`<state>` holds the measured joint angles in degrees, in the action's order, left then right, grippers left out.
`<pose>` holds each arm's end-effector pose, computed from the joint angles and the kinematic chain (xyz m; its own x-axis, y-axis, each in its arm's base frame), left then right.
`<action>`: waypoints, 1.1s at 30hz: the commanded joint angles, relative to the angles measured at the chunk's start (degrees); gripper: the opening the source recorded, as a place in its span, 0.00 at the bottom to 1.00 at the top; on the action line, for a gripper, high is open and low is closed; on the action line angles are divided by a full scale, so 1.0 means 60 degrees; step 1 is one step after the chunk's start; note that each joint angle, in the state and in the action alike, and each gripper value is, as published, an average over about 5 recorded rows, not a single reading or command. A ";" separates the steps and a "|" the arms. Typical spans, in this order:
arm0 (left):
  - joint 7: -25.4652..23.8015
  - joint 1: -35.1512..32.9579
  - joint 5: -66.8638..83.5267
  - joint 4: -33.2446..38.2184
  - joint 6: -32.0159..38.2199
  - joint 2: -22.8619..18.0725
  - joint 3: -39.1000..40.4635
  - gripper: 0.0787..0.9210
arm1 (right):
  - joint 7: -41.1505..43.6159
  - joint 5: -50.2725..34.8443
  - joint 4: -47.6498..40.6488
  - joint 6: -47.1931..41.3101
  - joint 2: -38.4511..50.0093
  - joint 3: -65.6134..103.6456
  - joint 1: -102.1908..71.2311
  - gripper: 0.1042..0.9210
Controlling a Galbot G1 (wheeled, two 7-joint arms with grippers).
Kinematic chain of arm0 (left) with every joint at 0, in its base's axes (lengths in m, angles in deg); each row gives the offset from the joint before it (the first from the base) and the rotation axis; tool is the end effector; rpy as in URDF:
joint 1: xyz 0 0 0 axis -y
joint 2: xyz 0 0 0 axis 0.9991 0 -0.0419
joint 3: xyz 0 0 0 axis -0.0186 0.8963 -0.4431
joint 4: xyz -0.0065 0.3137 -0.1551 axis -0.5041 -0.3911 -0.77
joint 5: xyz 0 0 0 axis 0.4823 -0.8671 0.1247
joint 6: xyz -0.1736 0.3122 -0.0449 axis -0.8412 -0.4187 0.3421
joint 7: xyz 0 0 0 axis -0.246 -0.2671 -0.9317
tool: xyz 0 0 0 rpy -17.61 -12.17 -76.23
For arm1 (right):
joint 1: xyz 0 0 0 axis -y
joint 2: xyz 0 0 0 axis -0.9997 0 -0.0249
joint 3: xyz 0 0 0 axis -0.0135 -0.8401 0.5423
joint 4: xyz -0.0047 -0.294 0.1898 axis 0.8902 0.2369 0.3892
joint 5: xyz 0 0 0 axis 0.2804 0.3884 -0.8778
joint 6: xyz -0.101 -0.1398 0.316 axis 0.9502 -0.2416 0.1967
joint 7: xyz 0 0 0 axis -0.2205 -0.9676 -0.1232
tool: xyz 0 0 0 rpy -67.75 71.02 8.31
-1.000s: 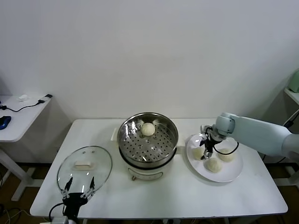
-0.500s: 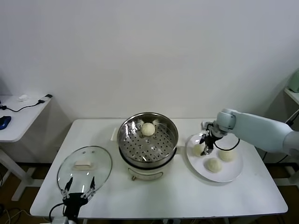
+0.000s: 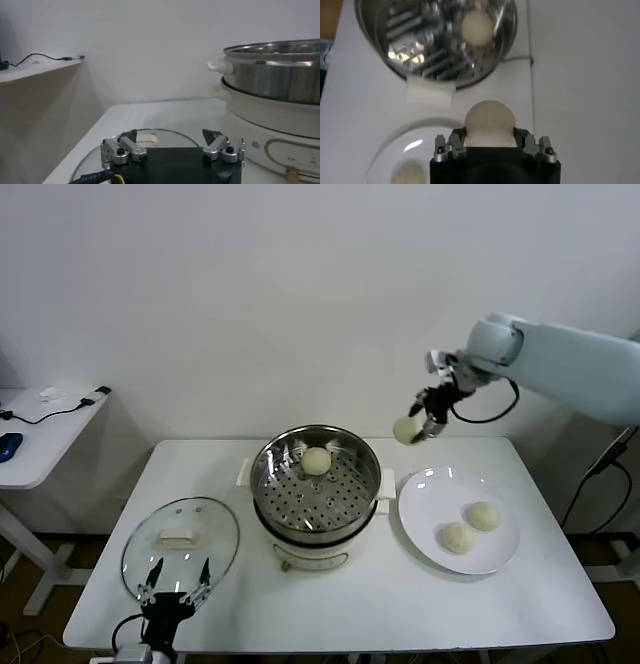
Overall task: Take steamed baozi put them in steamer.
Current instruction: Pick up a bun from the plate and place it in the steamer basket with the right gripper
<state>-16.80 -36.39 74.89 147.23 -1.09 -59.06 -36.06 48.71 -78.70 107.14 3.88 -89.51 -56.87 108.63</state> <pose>0.1299 0.0612 -0.3563 -0.9633 -0.0775 0.2570 -0.0587 0.9950 0.0803 0.5778 -0.0136 0.0246 -0.2088 -0.3804 0.9010 -0.9678 -0.0522 -0.2463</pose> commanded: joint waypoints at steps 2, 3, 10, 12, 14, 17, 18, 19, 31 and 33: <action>-0.0001 -0.0021 0.0003 0.0100 -0.0013 -0.0006 0.0019 0.88 | -0.1852 -0.2495 0.2247 -0.1340 -0.2090 -0.0189 0.0800 0.66; -0.0002 -0.0026 0.0003 0.0115 -0.0014 -0.0009 0.0017 0.88 | -0.2048 -0.2494 0.2159 -0.1479 -0.2360 -0.0164 0.0572 0.66; 0.0000 -0.0063 0.0003 0.0142 -0.0007 -0.0066 -0.0016 0.88 | -0.2787 -0.2090 0.0850 -0.2057 -0.3627 -0.0081 -0.0833 0.66; 0.0001 -0.0070 0.0002 0.0138 -0.0008 -0.0085 -0.0021 0.88 | -0.2894 -0.1969 0.0508 -0.2149 -0.3836 -0.0094 -0.1194 0.66; 0.0004 -0.0072 0.0002 0.0120 -0.0005 -0.0090 -0.0021 0.88 | -0.2990 -0.1869 0.0264 -0.2220 -0.3992 -0.0127 -0.1525 0.66; 0.0005 -0.0062 0.0002 0.0073 0.0003 -0.0097 -0.0019 0.88 | -0.3168 -0.1691 0.0032 -0.2310 -0.4164 -0.0187 -0.1916 0.66; 0.0004 -0.0053 0.0002 0.0055 0.0006 -0.0099 -0.0017 0.88 | -0.3237 -0.1620 -0.0051 -0.2344 -0.4215 -0.0195 -0.2022 0.66; 0.0002 -0.0044 0.0001 0.0040 0.0010 -0.0101 -0.0014 0.88 | -0.3315 -0.1542 -0.0154 -0.2375 -0.4268 -0.0201 -0.2129 0.66; -0.0026 -0.0031 -0.0001 0.0093 0.0007 -0.0112 -0.0009 0.88 | -0.3532 -0.1161 -0.0988 -0.2368 -0.4493 -0.0087 -0.2748 0.66; -0.0026 -0.0033 0.0000 0.0102 0.0017 -0.0119 -0.0014 0.88 | -0.3419 -0.1098 -0.1014 -0.2266 -0.4449 -0.0013 -0.2790 0.67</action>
<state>-16.92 -36.55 74.90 147.78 -1.05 -59.74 -36.13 29.39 -86.37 103.86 -9.32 -114.25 -57.33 94.98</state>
